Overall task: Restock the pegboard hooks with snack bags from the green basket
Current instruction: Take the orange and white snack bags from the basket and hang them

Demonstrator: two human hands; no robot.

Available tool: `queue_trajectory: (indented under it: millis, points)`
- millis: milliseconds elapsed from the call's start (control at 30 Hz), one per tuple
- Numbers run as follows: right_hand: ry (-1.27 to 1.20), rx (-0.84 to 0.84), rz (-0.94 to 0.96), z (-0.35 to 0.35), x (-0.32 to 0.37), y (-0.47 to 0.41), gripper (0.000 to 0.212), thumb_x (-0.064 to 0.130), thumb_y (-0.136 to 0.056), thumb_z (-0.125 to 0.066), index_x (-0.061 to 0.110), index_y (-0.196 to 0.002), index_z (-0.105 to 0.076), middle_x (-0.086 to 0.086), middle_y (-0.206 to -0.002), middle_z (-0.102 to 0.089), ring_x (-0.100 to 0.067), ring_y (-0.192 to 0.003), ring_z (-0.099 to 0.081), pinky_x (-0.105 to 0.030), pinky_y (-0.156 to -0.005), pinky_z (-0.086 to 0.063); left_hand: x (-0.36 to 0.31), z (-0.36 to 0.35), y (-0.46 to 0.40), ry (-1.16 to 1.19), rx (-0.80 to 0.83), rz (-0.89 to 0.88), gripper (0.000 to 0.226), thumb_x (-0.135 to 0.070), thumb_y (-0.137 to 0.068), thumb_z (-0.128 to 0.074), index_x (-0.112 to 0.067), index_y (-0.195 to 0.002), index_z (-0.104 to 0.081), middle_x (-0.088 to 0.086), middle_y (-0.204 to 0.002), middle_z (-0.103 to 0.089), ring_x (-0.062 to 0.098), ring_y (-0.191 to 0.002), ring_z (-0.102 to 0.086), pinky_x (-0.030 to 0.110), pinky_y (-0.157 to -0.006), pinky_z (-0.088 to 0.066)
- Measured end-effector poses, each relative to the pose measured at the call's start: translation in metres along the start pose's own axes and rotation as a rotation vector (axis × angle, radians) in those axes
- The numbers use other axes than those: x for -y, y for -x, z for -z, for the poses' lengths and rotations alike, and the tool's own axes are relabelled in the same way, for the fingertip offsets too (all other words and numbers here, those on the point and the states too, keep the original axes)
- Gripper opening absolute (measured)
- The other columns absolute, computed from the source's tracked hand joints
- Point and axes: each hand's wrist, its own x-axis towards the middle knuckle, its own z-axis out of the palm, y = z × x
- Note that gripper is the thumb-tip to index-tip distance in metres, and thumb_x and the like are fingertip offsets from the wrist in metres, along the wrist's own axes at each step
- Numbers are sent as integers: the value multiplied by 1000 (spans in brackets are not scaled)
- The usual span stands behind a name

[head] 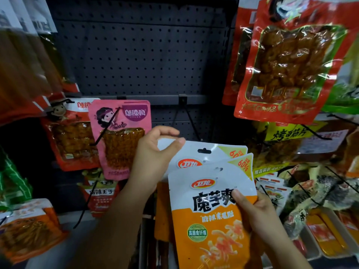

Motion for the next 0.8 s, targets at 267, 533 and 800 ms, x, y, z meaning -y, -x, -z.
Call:
queue_trajectory:
  millis: [267,533,800]
  points:
    - [15,25,59,8,5,-16,30,45,-69,-68,19,-83,-73,-10,-78,-76,-28,-70,-73,-35,-63,-60,-4,-10,-14,1,2,-70,20,-20,-76,-77,-33,-81,-63,-11,-79,-69,9,-70,-68,21,-55,-53]
    - [-111,-26,-12,9,1,-26,34,44,-65,-73,14,-79,-73,-19,-79,-74,-36,-71,-72,-42,-62,-59,9,-13,-18,41,-70,-54,20,-24,-75,-77,-39,-76,-64,-13,-81,-68,12,-80,-67,28,-67,-52]
    - [-86,-47,13,4,-1,-30,16,40,-68,-70,24,-69,-74,-11,-69,-74,-27,-61,-72,-31,-52,-56,17,-15,-19,8,-86,-6,17,-22,-77,-77,-33,-75,-64,-8,-86,-69,22,-93,-66,54,-90,-50]
